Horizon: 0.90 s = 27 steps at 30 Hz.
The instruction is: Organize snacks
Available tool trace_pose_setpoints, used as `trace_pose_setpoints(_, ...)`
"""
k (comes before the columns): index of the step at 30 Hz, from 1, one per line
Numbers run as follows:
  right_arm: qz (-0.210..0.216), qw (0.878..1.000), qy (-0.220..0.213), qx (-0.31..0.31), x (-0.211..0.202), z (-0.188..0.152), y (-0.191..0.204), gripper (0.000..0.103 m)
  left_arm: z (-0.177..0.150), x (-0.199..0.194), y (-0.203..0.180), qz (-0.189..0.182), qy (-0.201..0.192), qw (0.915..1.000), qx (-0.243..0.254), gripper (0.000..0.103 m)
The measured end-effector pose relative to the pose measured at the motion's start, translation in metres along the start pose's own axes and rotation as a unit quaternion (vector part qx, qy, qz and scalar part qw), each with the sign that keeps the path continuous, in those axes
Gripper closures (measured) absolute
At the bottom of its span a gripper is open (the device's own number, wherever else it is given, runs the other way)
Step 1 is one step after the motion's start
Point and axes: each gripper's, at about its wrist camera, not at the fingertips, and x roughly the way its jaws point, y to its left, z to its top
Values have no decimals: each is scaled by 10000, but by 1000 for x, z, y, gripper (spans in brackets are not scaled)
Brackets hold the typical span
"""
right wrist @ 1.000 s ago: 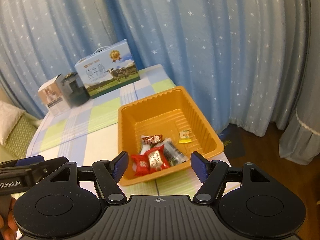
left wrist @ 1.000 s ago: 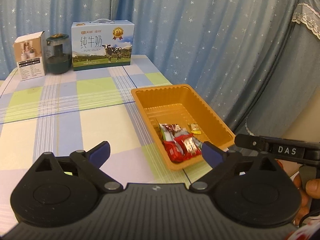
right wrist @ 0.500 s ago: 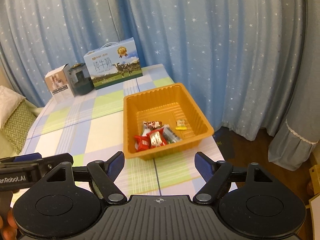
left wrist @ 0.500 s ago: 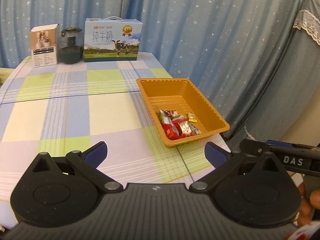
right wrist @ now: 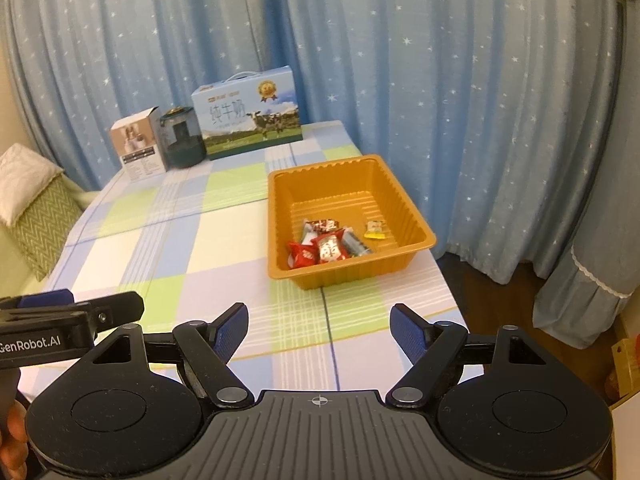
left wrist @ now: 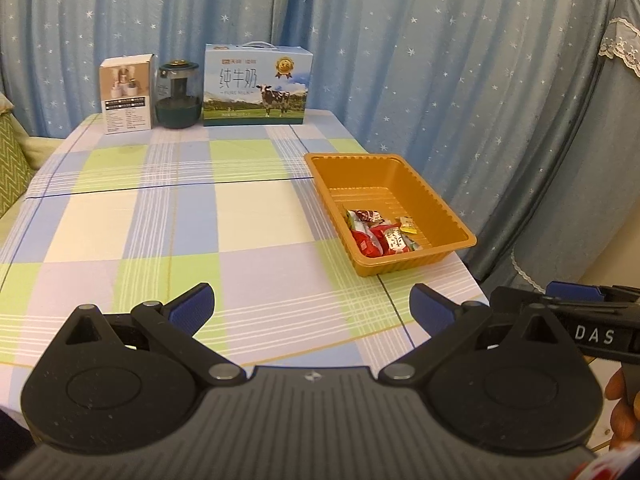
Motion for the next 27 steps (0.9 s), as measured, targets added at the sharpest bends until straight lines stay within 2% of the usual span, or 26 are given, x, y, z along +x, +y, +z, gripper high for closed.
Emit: trace_pose_setpoints(27,-33,9999,-99,-108,-12,1,12,25,-7,-9,-1,34,-10,10000,-26,0)
